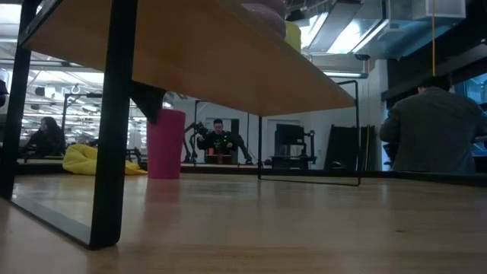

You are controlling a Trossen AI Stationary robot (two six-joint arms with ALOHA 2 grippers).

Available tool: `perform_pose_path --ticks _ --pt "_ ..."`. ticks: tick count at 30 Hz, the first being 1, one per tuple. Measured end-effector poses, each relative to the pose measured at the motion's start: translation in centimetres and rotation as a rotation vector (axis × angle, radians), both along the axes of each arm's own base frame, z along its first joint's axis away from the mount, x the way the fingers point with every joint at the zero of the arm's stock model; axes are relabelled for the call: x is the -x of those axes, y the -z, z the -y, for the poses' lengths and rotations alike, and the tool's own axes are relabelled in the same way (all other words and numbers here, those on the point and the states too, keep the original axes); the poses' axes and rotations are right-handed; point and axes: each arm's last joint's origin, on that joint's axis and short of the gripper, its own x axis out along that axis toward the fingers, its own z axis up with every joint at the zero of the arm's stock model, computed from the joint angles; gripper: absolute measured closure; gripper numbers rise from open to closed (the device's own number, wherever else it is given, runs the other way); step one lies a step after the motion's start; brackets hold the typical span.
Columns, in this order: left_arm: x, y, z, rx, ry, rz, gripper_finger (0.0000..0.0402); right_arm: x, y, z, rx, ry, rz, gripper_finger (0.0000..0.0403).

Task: Stack small to large cups/mugs on shelf
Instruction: Put the red cup on the shelf

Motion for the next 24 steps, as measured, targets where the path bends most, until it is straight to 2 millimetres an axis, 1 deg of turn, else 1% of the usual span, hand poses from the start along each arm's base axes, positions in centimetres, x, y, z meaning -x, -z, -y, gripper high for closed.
perform_pose_path --ticks 5,7,12,15,18,20,24 --pt "0.1 0.1 0.3 0.006 0.007 -0.017 0.0372 0.4 0.3 0.9 -0.012 0.045 -0.031 0.0191" --pt "0.1 0.1 0.3 0.007 0.009 -0.02 0.0392 0.5 0.3 1.2 -0.013 0.055 -0.034 0.0191" --pt "0.1 0.1 0.4 0.01 0.0 -0.018 0.0393 0.8 0.4 2.1 -0.018 0.081 -0.059 0.0191" --pt "0.3 -0.2 0.6 0.017 -0.015 -0.017 0.0397 0.9 0.6 2.9 -0.068 0.058 -0.07 0.0191" --pt "0.6 -1.6 1.2 0.034 -0.032 -0.038 0.0398 1.0 0.7 3.7 -0.106 0.041 -0.075 0.0191" --pt "0.8 -3.1 1.7 0.036 -0.047 -0.049 0.0399 1.2 0.7 4.3 -0.099 0.044 -0.087 0.0191" --pt "1.2 -7.8 3.4 0.053 -0.081 -0.006 0.0399 1.6 0.7 5.7 -0.092 0.08 -0.1 0.0191"
